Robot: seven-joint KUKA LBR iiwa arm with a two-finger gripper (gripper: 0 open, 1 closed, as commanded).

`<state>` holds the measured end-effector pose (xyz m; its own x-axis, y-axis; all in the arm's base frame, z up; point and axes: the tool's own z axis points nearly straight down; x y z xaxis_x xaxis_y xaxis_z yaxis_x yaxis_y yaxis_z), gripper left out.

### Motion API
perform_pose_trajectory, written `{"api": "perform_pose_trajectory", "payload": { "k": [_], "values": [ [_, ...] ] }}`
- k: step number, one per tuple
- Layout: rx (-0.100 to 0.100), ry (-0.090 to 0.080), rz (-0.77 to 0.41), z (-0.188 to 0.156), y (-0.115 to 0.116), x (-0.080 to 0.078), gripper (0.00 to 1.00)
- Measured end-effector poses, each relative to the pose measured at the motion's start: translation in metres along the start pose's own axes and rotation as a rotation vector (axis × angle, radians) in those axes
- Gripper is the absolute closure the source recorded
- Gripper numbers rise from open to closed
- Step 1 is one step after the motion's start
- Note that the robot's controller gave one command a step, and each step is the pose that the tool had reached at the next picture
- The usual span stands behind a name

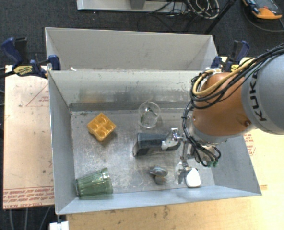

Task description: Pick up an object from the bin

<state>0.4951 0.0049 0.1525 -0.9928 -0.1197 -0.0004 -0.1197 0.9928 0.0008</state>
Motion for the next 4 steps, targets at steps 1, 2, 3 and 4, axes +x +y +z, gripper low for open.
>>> {"api": "perform_pose_trajectory", "payload": {
  "k": [1, 2, 3, 4],
  "values": [
    [0.002, -0.018, -0.122, 0.074, 0.018, -0.011, 1.00],
    [0.002, -0.018, -0.123, 0.074, 0.018, -0.011, 1.00],
    [0.000, 0.000, -0.123, -0.038, 0.014, -0.014, 1.00],
    [0.000, 0.000, -0.124, -0.038, 0.015, -0.014, 1.00]
  ]
}}
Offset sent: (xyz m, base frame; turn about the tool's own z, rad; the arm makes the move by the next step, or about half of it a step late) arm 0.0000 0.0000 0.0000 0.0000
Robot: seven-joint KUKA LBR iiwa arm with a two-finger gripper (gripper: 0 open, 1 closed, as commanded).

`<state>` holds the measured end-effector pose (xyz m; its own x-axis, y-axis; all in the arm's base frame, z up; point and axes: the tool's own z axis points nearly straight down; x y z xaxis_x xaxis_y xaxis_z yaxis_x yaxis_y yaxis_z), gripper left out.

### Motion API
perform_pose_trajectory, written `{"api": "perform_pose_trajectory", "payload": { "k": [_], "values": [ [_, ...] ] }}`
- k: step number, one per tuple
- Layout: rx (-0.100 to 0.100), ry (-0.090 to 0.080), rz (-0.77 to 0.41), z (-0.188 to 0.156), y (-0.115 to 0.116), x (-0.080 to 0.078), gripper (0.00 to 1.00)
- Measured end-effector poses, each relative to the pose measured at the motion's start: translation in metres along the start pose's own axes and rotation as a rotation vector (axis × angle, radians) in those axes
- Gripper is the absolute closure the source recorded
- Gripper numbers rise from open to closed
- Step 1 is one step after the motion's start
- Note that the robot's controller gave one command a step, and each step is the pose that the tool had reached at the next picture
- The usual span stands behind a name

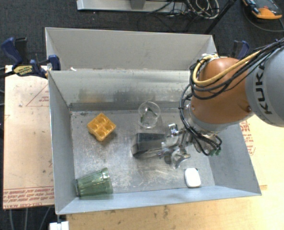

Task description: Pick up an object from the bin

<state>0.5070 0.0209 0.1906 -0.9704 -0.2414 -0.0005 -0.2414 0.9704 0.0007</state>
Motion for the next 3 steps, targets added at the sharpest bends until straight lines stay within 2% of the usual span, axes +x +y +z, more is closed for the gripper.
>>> {"api": "perform_pose_trajectory", "payload": {
  "k": [2, 3],
  "values": [
    [0.000, 0.000, -0.001, 0.000, 0.000, 0.000, 1.00],
    [0.001, -0.003, -0.096, -0.105, -0.026, -0.041, 1.00]
  ]
}}
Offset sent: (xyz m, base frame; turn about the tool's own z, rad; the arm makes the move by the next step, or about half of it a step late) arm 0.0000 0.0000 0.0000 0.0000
